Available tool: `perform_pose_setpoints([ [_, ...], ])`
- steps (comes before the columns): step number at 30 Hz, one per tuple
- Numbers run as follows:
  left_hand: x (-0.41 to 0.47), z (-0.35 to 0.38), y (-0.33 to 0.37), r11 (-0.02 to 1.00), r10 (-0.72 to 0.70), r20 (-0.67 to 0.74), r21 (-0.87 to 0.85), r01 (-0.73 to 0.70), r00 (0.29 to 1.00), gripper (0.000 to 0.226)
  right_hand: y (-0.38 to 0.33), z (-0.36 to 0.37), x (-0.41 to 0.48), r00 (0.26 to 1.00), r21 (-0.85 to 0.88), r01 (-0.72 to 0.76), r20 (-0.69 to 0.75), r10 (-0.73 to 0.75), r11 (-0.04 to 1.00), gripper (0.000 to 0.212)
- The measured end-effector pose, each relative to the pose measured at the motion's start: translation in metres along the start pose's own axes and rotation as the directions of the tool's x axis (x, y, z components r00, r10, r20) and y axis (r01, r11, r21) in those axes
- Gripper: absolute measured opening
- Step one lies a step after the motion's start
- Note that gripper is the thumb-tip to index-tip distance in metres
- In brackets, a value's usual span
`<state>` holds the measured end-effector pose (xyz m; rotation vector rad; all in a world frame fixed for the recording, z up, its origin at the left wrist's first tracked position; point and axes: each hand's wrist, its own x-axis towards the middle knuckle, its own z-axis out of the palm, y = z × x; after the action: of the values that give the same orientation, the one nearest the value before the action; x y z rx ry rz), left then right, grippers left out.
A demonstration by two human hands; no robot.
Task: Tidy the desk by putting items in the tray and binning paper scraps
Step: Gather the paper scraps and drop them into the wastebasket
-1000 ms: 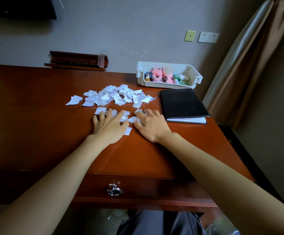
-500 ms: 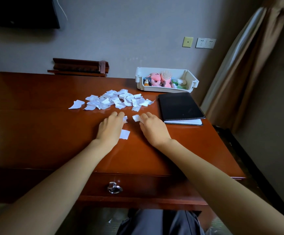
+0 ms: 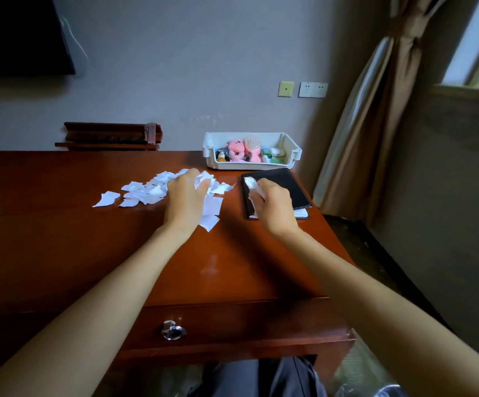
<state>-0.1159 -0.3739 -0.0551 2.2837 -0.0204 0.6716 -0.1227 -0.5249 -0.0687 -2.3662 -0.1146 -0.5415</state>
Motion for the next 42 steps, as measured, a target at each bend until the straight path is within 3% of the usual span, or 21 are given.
perform_pose_setpoints([
  [10,-0.079,0.090,0.123,0.959,0.196,0.208,-0.243,-0.144,0.958,0.024,0.107,-0.108,-0.064,0.939,0.019,-0.176,-0.296,0.174,0.984,0.039],
  [15,-0.143,0.152,0.182,0.919,0.309,0.383,-0.357,-0.169,0.870,0.022,0.181,-0.147,-0.119,0.886,0.008,-0.356,-0.316,0.340,0.934,0.025],
  [19,-0.194,0.203,0.212,0.904,0.327,0.531,-0.418,-0.094,0.782,0.021,0.236,-0.169,-0.164,0.824,-0.005,-0.496,-0.317,0.469,0.869,0.027],
  [22,-0.231,0.244,0.219,0.924,0.309,0.635,-0.378,-0.064,0.708,0.022,0.275,-0.177,-0.198,0.759,-0.015,-0.602,-0.320,0.567,0.798,0.039],
  [28,-0.288,0.328,0.203,0.969,0.245,0.789,-0.176,-0.176,0.563,0.023,0.356,-0.163,-0.252,0.590,0.024,-0.789,-0.248,0.769,0.613,0.028],
  [34,-0.333,0.405,0.175,0.953,0.173,0.895,-0.048,-0.299,0.410,0.022,0.419,-0.128,-0.284,0.476,-0.013,-0.878,-0.135,0.869,0.478,0.040],
  [39,-0.363,0.454,0.142,0.928,0.092,0.947,0.030,-0.371,0.306,0.022,0.462,-0.097,-0.302,0.383,-0.035,-0.923,0.013,0.924,0.383,0.020],
  [42,-0.376,0.477,0.126,0.908,0.077,0.960,0.044,-0.416,0.270,0.024,0.484,-0.080,-0.318,0.334,-0.104,-0.934,0.086,0.939,0.342,0.028],
])
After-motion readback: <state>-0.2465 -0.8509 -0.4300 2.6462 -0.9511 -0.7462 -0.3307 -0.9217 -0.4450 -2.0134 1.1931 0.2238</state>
